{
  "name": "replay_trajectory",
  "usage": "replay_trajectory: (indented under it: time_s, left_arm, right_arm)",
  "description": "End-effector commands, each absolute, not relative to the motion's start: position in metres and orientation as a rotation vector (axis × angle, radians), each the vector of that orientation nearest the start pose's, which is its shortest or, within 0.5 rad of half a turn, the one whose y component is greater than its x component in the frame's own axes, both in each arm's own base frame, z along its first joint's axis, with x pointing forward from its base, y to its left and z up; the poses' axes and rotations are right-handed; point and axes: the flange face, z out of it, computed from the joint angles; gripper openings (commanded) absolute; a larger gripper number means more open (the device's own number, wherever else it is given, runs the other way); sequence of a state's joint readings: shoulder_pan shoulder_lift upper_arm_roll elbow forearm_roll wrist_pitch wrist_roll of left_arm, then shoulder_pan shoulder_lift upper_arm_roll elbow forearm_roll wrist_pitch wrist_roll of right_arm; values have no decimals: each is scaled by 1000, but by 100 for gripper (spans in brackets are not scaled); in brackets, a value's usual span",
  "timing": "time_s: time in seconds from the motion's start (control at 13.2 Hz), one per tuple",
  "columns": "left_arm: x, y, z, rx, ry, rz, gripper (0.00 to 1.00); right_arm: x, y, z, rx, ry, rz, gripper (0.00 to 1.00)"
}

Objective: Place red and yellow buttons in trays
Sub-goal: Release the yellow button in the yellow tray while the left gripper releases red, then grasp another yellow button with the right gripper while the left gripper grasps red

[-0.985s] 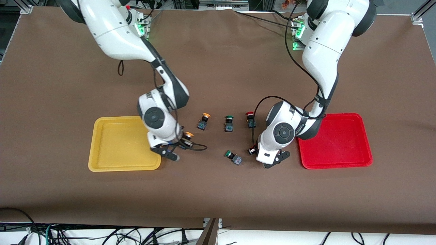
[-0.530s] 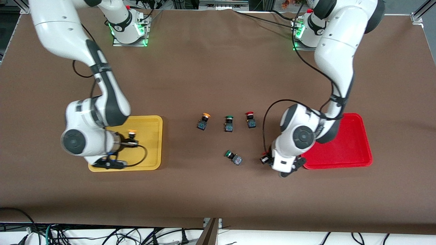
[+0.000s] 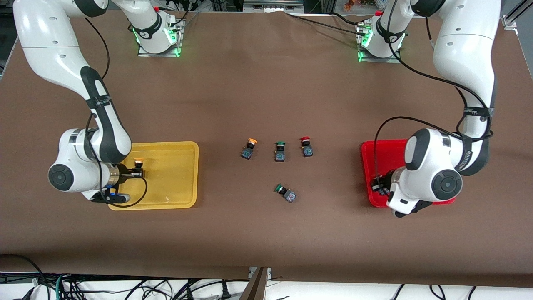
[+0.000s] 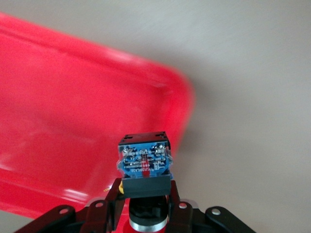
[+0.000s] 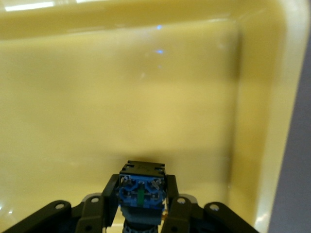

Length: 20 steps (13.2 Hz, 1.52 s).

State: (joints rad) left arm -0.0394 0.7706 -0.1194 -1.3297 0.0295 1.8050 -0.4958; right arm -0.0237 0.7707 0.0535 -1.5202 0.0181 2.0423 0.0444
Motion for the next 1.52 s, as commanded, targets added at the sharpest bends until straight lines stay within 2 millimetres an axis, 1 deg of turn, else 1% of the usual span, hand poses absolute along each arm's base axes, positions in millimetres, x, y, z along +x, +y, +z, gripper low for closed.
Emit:
replay_trajectory:
  time_s: [0.0, 0.08, 0.15, 0.23, 0.3, 0.38, 0.45, 0.53, 0.61, 0.68, 0.76, 0.83, 0.91, 0.98, 1.06, 1.14, 1.21, 1.29, 1.36, 1.44]
  left_arm:
    - [670, -84, 225, -2954, -309, 540, 2]
    - [666, -79, 218, -2954, -275, 567, 2]
    - [663, -72, 209, -2958, -269, 575, 2]
    - [656, -68, 197, -2961, -265, 579, 13]
    - [652, -68, 194, -2966, -264, 567, 23]
    - [650, -69, 192, -2965, -261, 571, 71]
    - [652, -72, 197, -2972, -254, 558, 100]
    - [657, -73, 215, -2985, -254, 517, 100]
    - [662, -74, 240, -3017, -218, 475, 100]
    - [664, -81, 263, -3041, -184, 432, 100]
    - [661, -104, 275, -3084, -199, 431, 100]
    - [657, -128, 286, -3122, -279, 444, 100]
    - [651, -158, 291, -3128, -344, 454, 100]
    - [641, -187, 291, -3129, -378, 479, 100]
    - [631, -213, 288, -3123, -393, 509, 100]
    - [618, -243, 279, -3105, -386, 533, 100]
    - [604, -272, 267, -3082, -374, 558, 100]
    - [593, -291, 248, -3057, -372, 590, 100]
    - [584, -307, 235, -3046, -363, 607, 100]
    - [577, -321, 224, -3053, -353, 598, 100]
  right_arm:
    - [684, 23, 208, -3070, 11, 327, 100]
    - [688, 34, 229, -3060, 5, 334, 100]
    - [689, 58, 249, -3044, -4, 359, 100]
    - [687, 87, 257, -3038, 68, 386, 100]
    - [683, 114, 259, -3037, 203, 402, 100]
    - [678, 149, 262, -3022, 288, 402, 100]
    - [672, 179, 263, -3011, 357, 401, 100]
    - [664, 216, 261, -2991, 435, 398, 100]
    - [658, 251, 256, -2962, 525, 368, 100]
    - [648, 293, 248, -2936, 595, 314, 100]
    - [635, 331, 234, -2916, 662, 271, 100]
    - [619, 369, 219, -2908, 697, 238, 100]
    - [608, 387, 207, -2914, 708, 230, 100]
    - [598, 399, 196, -2932, 695, 235, 100]
    - [589, 412, 190, -2942, 668, 244, 100]
    - [580, 423, 184, -2943, 673, 246, 100]
    - [572, 434, 182, -2943, 684, 242, 100]
    - [568, 437, 180, -2953, 678, 242, 100]
    - [568, 434, 177, -2965, 676, 241, 91]
    - [568, 431, 175, -2974, 662, 240, 32]
